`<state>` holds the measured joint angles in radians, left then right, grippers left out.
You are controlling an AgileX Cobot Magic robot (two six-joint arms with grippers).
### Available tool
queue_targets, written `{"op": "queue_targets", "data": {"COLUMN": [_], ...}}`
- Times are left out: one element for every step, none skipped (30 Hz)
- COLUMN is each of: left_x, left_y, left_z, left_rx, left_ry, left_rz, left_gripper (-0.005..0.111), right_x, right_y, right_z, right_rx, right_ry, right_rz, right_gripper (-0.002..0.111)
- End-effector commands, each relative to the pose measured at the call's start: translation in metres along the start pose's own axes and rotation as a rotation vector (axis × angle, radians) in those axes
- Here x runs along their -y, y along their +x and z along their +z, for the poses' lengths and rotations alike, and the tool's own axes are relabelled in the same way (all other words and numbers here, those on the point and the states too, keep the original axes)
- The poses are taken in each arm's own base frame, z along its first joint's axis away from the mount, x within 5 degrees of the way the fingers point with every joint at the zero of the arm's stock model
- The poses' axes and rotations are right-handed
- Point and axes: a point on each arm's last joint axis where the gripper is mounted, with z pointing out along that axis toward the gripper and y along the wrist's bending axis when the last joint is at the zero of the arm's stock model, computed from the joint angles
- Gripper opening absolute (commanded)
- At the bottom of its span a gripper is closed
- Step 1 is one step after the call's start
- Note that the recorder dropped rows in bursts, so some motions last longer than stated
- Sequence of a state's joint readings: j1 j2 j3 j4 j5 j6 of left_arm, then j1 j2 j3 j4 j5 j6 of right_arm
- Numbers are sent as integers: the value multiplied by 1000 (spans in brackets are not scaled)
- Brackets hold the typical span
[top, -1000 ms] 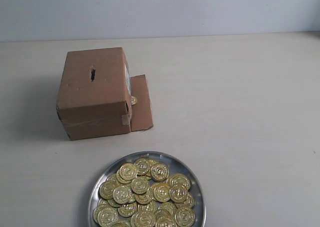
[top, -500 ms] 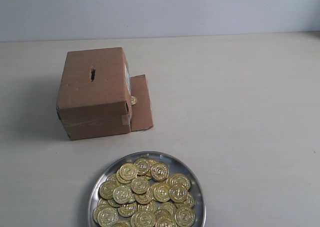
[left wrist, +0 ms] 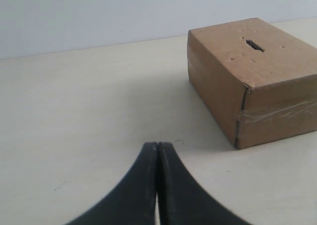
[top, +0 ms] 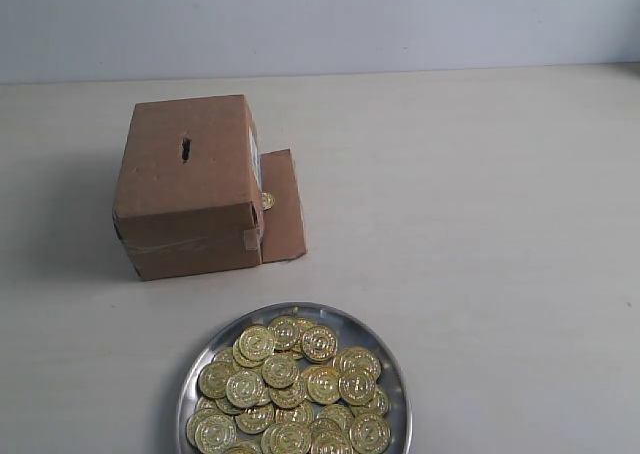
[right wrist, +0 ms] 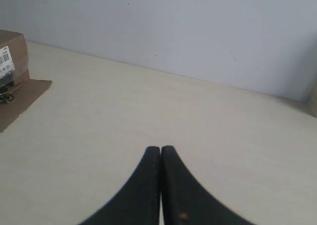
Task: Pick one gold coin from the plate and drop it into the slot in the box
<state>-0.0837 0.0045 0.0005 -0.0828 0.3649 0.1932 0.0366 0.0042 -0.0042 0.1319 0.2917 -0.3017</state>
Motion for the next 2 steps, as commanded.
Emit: {"op": "queue_targets", "data": {"left_x": [0,0], "left_y": [-1,-1], "left_z": [0,0], "left_rx": [15,15], "left_ry": [5,5], "left_rz": [1,1], "left_gripper": [0,0], "right_x": [0,0], "right_y": [1,1], "right_z": [0,0], "right_rx": [5,5], "right_ry": [-1,-1], "right_rz": [1,1], "right_gripper": [0,0]}}
